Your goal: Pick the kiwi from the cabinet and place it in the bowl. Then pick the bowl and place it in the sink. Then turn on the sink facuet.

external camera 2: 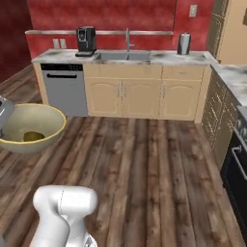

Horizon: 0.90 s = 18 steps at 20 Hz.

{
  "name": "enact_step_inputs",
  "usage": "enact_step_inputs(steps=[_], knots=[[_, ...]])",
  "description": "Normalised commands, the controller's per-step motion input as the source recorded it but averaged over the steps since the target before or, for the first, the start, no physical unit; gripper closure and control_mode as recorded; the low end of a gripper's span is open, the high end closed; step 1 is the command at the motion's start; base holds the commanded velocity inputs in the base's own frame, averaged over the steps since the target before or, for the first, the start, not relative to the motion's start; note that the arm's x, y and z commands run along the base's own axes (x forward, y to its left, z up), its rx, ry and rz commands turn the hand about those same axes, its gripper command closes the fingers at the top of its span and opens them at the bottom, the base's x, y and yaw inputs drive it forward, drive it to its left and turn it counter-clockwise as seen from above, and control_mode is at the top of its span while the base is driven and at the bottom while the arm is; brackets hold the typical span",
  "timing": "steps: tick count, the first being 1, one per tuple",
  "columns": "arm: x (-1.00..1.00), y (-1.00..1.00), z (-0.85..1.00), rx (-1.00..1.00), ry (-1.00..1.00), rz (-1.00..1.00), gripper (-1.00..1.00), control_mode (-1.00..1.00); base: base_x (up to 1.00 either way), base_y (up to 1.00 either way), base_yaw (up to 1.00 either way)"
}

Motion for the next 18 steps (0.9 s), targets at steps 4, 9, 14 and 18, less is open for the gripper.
enact_step_inputs(steps=[4,9,14,18], knots=[[0.00,0.00,0.00,0.00,0.00,0.00,1.00,1.00,1.00,-0.17,0.27],[0.00,0.00,0.00,0.00,0.00,0.00,1.00,1.00,1.00,-0.37,0.14],[0.00,0.00,0.00,0.00,0.00,0.00,1.00,1.00,1.00,-0.49,0.06],[0.00,0.00,0.00,0.00,0.00,0.00,1.00,1.00,1.00,-0.55,0.03]])
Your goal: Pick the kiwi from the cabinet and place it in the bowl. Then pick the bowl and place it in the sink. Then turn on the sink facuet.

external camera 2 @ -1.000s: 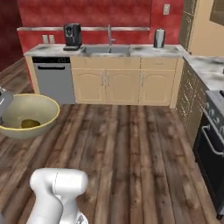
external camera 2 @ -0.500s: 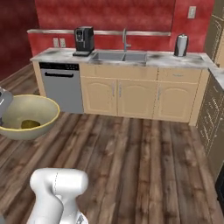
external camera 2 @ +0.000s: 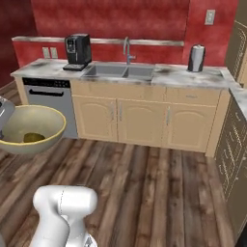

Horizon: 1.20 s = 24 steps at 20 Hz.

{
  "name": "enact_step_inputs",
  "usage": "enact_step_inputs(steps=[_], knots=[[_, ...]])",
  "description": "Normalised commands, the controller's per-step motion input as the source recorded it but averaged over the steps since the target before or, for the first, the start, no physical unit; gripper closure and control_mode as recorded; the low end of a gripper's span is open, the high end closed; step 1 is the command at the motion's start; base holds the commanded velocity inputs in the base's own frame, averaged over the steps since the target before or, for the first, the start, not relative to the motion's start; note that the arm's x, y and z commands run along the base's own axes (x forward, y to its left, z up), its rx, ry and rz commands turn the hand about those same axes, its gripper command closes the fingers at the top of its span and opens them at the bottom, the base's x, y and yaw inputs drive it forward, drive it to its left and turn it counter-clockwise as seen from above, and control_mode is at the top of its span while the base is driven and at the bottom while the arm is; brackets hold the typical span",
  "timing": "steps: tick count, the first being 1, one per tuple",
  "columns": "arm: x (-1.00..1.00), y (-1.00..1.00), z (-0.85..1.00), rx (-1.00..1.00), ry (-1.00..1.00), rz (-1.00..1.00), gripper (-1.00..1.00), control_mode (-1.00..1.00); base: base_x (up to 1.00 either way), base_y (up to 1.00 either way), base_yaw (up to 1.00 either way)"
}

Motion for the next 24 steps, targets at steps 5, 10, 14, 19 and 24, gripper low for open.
enact_step_inputs(steps=[5,10,14,19,24], knots=[[0.00,0.00,0.00,0.00,0.00,0.00,1.00,1.00,1.00,-0.45,0.02],[0.00,0.00,0.00,0.00,0.00,0.00,1.00,1.00,1.00,-0.29,0.00],[0.00,0.00,0.00,0.00,0.00,0.00,1.00,1.00,1.00,-0.09,-0.04],[0.00,0.00,0.00,0.00,0.00,0.00,1.00,1.00,1.00,-0.05,-0.09],[0.00,0.00,0.00,0.00,0.00,0.00,1.00,1.00,1.00,-0.27,-0.06]])
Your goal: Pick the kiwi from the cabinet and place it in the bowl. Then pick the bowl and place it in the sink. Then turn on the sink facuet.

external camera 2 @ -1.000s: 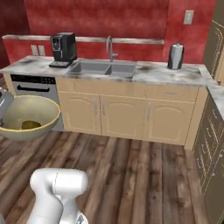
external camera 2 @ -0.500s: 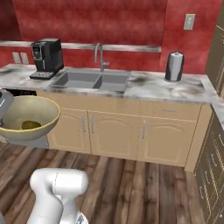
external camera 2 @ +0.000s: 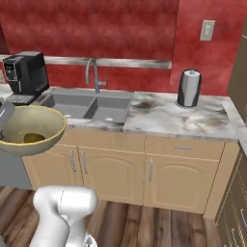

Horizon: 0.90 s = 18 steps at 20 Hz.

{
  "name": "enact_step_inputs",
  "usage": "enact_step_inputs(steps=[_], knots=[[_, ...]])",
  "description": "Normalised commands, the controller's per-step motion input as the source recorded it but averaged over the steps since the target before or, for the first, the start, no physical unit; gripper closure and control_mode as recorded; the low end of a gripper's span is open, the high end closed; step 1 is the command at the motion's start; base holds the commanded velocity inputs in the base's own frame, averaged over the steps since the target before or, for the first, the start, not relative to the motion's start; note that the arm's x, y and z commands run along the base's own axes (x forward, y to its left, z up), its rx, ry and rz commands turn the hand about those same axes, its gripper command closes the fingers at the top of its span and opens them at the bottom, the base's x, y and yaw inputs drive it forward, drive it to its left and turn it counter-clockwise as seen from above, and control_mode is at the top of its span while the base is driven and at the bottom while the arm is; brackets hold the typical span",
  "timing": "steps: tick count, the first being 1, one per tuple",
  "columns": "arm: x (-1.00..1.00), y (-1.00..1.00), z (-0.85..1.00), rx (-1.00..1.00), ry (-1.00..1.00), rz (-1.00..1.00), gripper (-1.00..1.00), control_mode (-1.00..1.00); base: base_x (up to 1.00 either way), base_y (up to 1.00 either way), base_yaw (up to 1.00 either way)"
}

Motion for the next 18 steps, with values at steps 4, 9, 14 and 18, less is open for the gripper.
enact_step_inputs(steps=[4,9,14,18], knots=[[0.00,0.00,0.00,0.00,0.00,0.00,1.00,1.00,0.96,-0.32,-0.03],[0.00,0.00,0.00,0.00,0.00,0.00,1.00,1.00,0.82,-0.28,-0.01],[0.00,0.00,0.00,0.00,0.00,0.00,1.00,1.00,0.41,-0.37,0.00],[0.00,0.00,0.00,0.00,0.00,0.00,1.00,1.00,0.18,-0.44,0.00]])
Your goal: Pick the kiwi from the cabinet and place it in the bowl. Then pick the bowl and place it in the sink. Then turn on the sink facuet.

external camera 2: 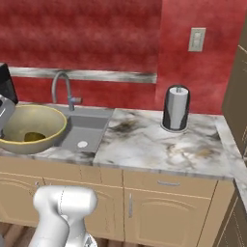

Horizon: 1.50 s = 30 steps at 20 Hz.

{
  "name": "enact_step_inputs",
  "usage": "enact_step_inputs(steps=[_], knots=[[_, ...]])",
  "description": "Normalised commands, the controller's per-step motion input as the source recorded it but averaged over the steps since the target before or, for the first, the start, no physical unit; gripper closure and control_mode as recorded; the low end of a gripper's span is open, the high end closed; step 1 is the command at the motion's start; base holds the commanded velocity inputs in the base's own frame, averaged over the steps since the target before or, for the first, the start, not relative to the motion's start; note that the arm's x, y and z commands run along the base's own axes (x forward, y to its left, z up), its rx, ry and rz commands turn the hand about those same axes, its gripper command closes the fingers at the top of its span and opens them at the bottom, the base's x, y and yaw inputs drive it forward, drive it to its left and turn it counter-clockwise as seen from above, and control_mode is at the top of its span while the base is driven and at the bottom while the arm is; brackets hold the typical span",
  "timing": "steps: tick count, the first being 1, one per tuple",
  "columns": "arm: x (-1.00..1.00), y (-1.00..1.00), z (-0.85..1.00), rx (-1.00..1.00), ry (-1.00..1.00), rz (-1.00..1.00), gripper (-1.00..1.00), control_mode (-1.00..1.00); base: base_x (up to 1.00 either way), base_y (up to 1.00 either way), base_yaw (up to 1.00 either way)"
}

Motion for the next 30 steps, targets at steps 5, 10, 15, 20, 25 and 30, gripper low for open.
enact_step_inputs(steps=[5,10,15,20,25,30], knots=[[0.00,0.00,0.00,0.00,0.00,0.00,1.00,1.00,0.41,-0.42,0.00],[0.00,0.00,0.00,0.00,0.00,0.00,1.00,1.00,0.68,-0.20,0.00],[0.00,0.00,0.00,0.00,0.00,0.00,1.00,1.00,0.43,0.01,0.00],[0.00,0.00,0.00,0.00,0.00,0.00,1.00,1.00,0.23,0.09,0.00],[0.00,0.00,0.00,0.00,0.00,0.00,1.00,1.00,0.20,0.06,0.00],[0.00,0.00,0.00,0.00,0.00,0.00,1.00,1.00,0.24,0.02,0.00]])
